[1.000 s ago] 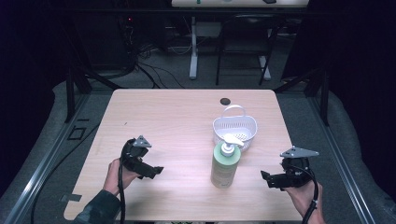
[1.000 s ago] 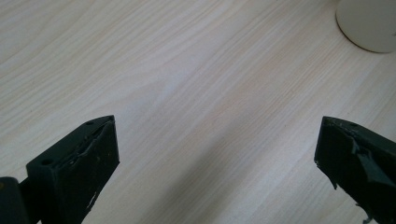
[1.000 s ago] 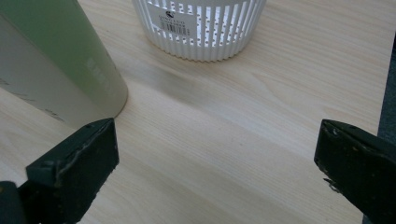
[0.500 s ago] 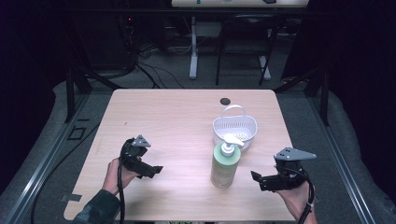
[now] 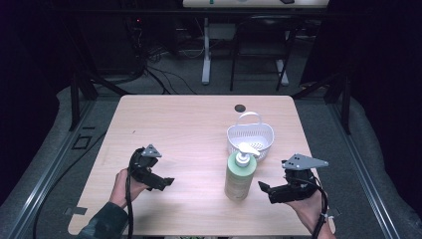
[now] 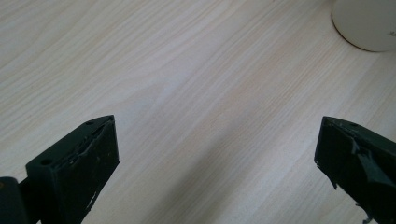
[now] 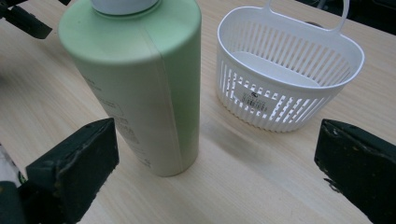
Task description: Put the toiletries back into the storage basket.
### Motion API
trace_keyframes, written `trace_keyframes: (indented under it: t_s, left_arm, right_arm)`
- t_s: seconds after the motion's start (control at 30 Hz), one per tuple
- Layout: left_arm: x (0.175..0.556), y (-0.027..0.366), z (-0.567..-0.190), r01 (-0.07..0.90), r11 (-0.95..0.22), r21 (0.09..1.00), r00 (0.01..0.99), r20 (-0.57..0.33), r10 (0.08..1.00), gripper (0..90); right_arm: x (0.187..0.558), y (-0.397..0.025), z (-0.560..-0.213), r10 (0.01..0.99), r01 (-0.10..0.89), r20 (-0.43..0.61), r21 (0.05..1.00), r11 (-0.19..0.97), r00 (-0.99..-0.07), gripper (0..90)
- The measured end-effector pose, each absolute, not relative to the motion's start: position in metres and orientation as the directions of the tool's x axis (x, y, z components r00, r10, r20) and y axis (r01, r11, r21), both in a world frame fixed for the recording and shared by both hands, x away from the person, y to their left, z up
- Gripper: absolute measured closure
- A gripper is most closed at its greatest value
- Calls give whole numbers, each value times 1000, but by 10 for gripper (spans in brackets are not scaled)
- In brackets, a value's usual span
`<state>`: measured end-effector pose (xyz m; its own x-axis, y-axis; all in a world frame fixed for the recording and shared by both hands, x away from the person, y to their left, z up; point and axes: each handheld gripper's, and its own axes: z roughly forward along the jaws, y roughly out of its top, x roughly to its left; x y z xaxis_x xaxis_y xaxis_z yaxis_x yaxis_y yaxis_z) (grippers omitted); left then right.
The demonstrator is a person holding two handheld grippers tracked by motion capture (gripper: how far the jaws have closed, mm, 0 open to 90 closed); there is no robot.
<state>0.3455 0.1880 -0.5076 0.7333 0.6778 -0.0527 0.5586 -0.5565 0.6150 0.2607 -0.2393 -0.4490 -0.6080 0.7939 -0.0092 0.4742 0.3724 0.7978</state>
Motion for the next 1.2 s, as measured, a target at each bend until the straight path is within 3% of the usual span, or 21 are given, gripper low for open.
trace_keyframes:
  t_s: [0.47, 0.83, 1.2]
  left_arm:
    - [346, 187, -508, 556, -564, 611, 741, -56, 669, 0]
    - [347, 186, -508, 557, -574, 600, 745, -55, 665, 0]
    - [347, 187, -508, 566, -559, 606, 741, -76, 667, 0]
  right_arm:
    - [264, -230, -433, 754, 440, 51, 837, 326, -655, 0]
    - [272, -206, -424, 734, 376, 36, 875, 304, -678, 1]
    - [275, -191, -423, 723, 279, 63, 943, 183, -688, 285]
